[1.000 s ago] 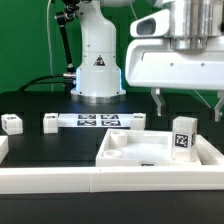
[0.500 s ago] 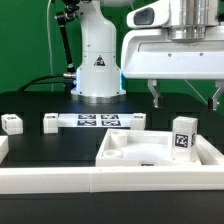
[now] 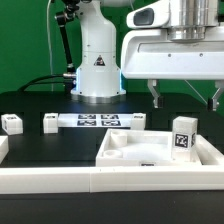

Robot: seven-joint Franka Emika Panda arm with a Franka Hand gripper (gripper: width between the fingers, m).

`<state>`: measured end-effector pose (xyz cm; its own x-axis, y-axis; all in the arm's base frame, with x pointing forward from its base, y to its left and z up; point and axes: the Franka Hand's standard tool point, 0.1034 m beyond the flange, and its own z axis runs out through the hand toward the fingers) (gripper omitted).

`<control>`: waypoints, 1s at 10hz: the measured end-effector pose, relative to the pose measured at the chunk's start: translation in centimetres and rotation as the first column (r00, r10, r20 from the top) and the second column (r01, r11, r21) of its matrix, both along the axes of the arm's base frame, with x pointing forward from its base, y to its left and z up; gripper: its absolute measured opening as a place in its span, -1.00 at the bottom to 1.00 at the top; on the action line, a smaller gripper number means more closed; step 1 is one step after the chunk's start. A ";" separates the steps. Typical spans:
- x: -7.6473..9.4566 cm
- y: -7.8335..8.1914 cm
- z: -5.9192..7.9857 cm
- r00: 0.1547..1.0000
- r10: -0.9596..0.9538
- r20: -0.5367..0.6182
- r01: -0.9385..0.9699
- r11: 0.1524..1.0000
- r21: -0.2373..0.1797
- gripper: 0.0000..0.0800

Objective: Assemble square table

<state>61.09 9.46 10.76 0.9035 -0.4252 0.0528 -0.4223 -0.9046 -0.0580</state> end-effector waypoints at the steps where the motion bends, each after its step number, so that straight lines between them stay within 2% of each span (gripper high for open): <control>1: -0.5 -0.2 -0.1 0.997 0.076 0.003 -0.076 0.997 -0.007 0.62; 2: -1.3 -0.9 -0.1 0.987 0.161 -0.001 -0.161 0.987 -0.011 0.62; 4: -2.4 -2.1 0.1 0.978 0.211 -0.006 -0.211 0.977 -0.013 0.62; 8: -2.5 -2.0 -0.1 0.978 0.211 -0.009 -0.211 0.977 -0.013 0.62; 9: -2.8 -2.0 -0.2 0.978 0.211 -0.006 -0.211 0.977 -0.014 0.62; 10: -4.1 -2.2 -0.5 0.977 0.214 0.001 -0.214 0.977 -0.018 0.62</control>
Offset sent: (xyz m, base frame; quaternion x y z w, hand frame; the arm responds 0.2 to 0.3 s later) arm -0.0304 -0.0226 0.0033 0.0042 0.0026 -0.0816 0.9967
